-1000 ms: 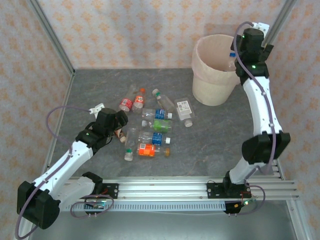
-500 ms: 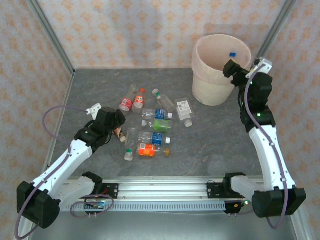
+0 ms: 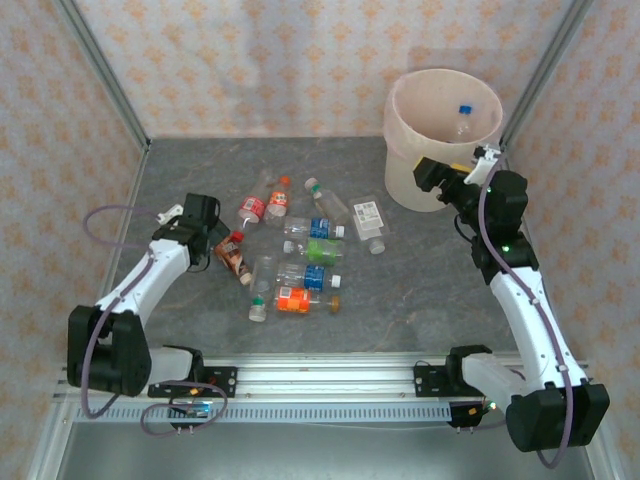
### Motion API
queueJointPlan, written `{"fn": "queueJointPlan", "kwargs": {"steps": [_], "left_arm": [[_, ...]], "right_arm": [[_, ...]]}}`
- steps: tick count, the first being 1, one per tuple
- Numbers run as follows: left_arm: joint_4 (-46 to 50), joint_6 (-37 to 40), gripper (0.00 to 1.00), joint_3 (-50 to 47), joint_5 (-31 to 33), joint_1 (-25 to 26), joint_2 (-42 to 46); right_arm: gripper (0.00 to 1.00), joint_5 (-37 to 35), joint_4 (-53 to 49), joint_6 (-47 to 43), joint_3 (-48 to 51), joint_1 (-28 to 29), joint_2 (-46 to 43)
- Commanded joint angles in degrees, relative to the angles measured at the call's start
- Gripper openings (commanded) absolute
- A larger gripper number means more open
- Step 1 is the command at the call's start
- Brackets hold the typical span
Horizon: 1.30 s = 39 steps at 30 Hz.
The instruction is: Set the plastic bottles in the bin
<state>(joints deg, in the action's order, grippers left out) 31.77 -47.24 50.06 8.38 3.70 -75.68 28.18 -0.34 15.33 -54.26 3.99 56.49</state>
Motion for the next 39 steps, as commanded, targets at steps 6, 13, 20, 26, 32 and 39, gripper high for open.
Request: {"fn": "queueJointPlan", "kwargs": {"steps": [6, 13, 20, 26, 32, 39], "left_arm": [[-2.41, 3.39, 0.98, 6.84, -6.29, -1.32, -9.92], [-4.78, 1.72, 0.93, 7.99, -8.89, -1.69, -16.24], [-7.77, 1.17, 0.85, 6.62, -9.46, -1.69, -19.63], [-10.88, 0.58, 0.73, 5.68, -7.97, -1.69, -20.86], [-8.99, 1.74, 0.71, 5.61, -4.10, -1.68, -18.03], [-9.56, 3.14, 0.62, 3.99, -3.69, -1.68, -13.03]], "right_arm": [[0.99, 4.08, 5.99, -4.00, 2.91, 2.35, -3.48], [0.99, 1.71, 2.86, -6.33, 2.84, 3.47, -4.06], [0.99, 0.75, -0.87, -7.62, 2.49, 3.92, -5.05], [0.99, 0.73, -2.97, -7.66, 2.84, 4.25, -5.84], [0.99, 1.70, -4.24, -6.26, 3.34, 4.54, -6.15], [0.99, 1.46, -2.49, -4.42, 4.91, 4.61, -6.04]]}}
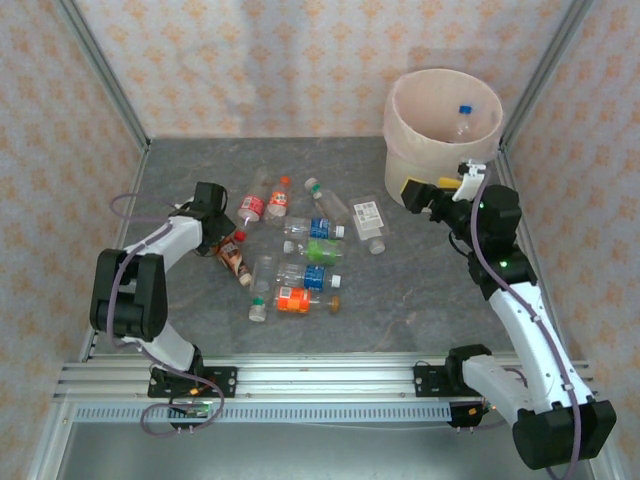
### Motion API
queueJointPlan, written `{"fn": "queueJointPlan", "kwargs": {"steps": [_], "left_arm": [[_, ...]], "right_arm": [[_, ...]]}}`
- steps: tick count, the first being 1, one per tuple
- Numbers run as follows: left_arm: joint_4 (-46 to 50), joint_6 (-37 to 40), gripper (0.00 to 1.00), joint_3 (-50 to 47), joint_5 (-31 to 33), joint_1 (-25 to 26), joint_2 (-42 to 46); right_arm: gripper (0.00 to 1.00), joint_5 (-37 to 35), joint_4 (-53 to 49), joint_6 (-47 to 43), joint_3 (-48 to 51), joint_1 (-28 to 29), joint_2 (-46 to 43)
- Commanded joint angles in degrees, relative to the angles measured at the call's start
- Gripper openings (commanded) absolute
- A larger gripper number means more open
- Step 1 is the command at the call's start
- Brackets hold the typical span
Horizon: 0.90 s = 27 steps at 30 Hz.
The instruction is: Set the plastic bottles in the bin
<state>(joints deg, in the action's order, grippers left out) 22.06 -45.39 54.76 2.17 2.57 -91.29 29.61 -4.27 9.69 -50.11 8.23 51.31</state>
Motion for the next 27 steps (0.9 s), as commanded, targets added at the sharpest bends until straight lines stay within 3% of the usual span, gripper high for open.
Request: {"fn": "queueJointPlan", "kwargs": {"steps": [1, 10, 17, 21, 27], "left_arm": [[0.25, 1.44, 0.61, -0.81, 2.87, -0.55, 3.30], [2.68, 1.45, 0.56, 0.18, -0.83, 0.40, 13.06], [3.34, 3.51, 0.51, 4.73, 4.43, 10.12, 20.58], [0.82, 3.10, 0.51, 6.30, -1.24, 10.58, 21.08], [-4.66, 1.92, 0.50, 9.90, -10.84, 14.24, 19.05]], "right_arm": [[0.99, -0.11, 1.86, 1.70, 0.88, 0.33, -0.82], [0.99, -5.18, 4.36, 7.12, 4.27, 6.10, 3.02], [0.99, -6.54, 10.21, 10.88, 6.44, 15.67, 10.50], [0.99, 0.12, 22.52, 15.95, 9.49, 17.35, 13.81], [0.99, 8.69, 27.79, 16.21, 7.39, 21.48, 19.12]]}}
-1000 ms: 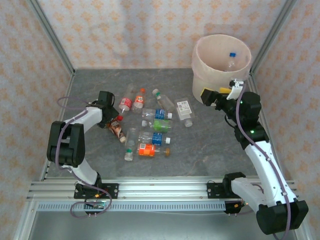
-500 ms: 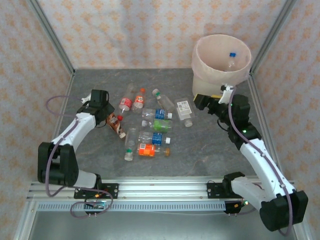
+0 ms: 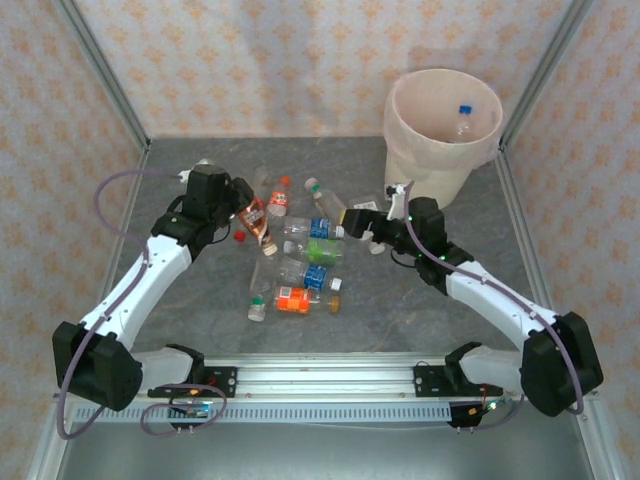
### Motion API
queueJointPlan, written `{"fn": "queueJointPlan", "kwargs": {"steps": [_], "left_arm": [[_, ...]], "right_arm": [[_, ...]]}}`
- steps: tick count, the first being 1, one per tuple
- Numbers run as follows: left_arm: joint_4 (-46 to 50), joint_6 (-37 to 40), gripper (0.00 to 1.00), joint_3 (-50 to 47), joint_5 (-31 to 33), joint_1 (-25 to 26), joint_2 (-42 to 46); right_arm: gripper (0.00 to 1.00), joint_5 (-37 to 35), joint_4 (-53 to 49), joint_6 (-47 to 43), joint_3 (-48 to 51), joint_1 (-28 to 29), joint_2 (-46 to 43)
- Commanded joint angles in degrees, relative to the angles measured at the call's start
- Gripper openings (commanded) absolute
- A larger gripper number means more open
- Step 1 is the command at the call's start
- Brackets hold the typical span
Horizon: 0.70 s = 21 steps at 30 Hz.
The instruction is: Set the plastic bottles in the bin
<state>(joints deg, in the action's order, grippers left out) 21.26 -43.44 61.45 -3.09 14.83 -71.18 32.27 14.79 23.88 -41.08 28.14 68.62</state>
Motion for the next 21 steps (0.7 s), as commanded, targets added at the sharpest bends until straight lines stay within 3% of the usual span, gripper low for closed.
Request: {"fn": "queueJointPlan", "kwargs": {"steps": [1, 6, 11, 21], "left_arm": [[-4.57, -0.19, 0.50, 3.76, -6.54, 2.65, -1.44], [-9.95, -2.97, 0.50, 5.38, -11.21, 6.34, -4.11], [-13.26, -4.64, 0.50, 6.00, -11.87, 9.63, -6.46], [-17.89, -7.49, 0.50, 6.73, -15.27, 12.31, -9.93]], "right_arm": [[0.99, 7.23, 10.80, 2.91, -1.74, 2.22, 2.89], [0.99, 9.86, 13.65, 3.46, -4.95, 6.45, 8.48], [0.99, 11.21, 18.04, 5.60, -7.02, 7.67, 12.68], [0.99, 6.84, 12.23, 5.56, -11.17, 7.90, 19.20]]}}
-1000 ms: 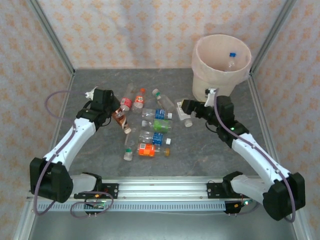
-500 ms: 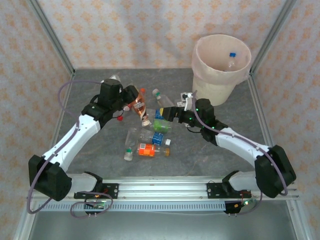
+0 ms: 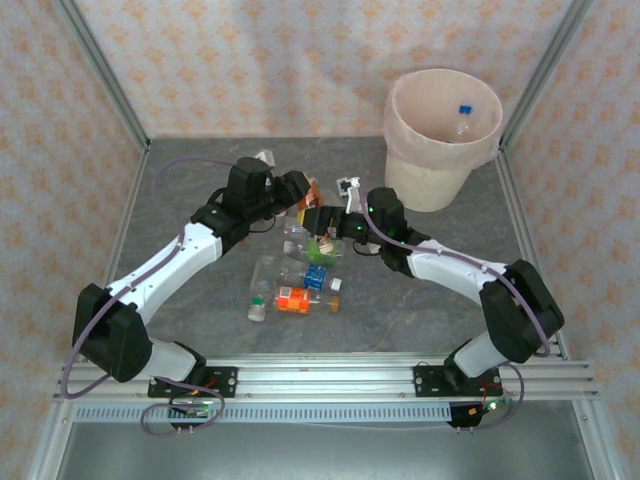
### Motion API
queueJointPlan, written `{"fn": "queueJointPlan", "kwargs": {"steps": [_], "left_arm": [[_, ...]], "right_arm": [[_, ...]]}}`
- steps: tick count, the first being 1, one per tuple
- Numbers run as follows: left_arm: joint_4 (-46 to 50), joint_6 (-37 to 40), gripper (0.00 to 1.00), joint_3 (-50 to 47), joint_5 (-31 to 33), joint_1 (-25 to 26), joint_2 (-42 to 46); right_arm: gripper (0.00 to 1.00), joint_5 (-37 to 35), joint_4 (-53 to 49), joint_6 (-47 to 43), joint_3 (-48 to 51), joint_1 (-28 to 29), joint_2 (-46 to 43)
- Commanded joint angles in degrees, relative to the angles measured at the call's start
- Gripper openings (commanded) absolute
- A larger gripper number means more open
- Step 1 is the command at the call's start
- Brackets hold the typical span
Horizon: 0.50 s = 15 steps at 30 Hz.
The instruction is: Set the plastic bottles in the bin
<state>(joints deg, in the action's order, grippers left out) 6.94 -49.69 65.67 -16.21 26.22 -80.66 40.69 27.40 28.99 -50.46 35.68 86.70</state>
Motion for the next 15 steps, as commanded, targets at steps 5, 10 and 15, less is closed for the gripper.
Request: {"fn": "queueJointPlan", "kwargs": {"steps": [5, 10, 15], "left_arm": [[-3.65, -1.25, 0.50, 2.96, -2.60, 1.11, -1.33], [-4.64, -1.65, 0.50, 3.06, -3.65, 1.11, -2.13], [-4.41, -1.33, 0.50, 3.10, -3.69, 1.12, -1.96]], "right_arm": [[0.97, -4.39, -0.59, -0.11, -0.09, 0.36, 0.93], [0.70, -7.10, -1.55, -0.78, 0.88, 0.38, 0.37], [0.60, -8.83, -1.99, -1.62, 1.30, 0.35, -0.29]]}}
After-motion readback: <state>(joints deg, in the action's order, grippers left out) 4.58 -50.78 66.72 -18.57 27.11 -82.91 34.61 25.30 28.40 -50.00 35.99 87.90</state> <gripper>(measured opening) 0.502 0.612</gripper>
